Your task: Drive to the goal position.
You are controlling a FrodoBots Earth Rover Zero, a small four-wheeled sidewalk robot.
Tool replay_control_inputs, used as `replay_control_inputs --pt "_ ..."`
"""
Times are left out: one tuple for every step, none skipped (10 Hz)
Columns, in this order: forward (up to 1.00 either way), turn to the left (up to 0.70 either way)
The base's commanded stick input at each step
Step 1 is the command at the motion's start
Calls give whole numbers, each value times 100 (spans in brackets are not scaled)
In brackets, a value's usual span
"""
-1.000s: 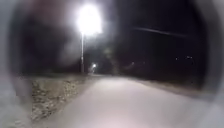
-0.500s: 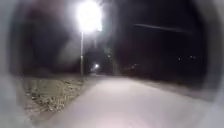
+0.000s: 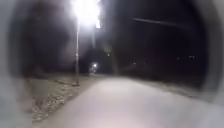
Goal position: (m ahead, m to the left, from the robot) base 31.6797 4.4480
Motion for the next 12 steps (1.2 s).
replay_control_inputs --pt "100 0" --pt "100 0" --pt "100 0" --pt "100 0" --pt "100 25" --pt "100 40" --pt "100 40" --pt "100 21" --pt "100 0" --pt "100 0" --pt "100 0" --pt "100 0"
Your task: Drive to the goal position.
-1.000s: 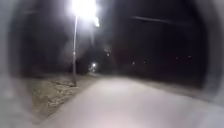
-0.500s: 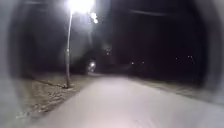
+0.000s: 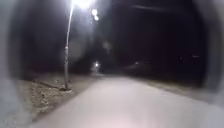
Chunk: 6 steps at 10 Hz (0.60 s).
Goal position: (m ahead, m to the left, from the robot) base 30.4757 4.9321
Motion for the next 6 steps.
replay_control_inputs --pt "100 0" --pt "100 0" --pt "100 24" --pt "100 40" --pt "100 40" --pt "100 32"
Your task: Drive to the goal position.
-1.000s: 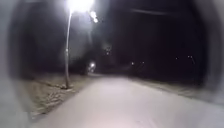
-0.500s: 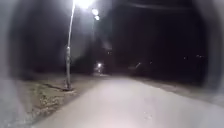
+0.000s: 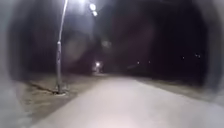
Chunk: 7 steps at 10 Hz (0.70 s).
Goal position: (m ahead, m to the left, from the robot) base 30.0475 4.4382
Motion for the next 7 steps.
replay_control_inputs --pt "100 0" --pt "100 0" --pt "100 0" --pt "100 0" --pt "100 0" --pt "100 0" --pt "100 0"
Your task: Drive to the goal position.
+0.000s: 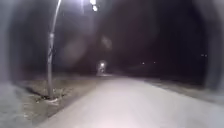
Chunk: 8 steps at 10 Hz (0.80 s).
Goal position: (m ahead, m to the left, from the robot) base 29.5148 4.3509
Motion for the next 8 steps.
replay_control_inputs --pt "100 0" --pt "100 0" --pt "100 0" --pt "100 0" --pt "100 0" --pt "100 0" --pt "100 0" --pt "100 34"
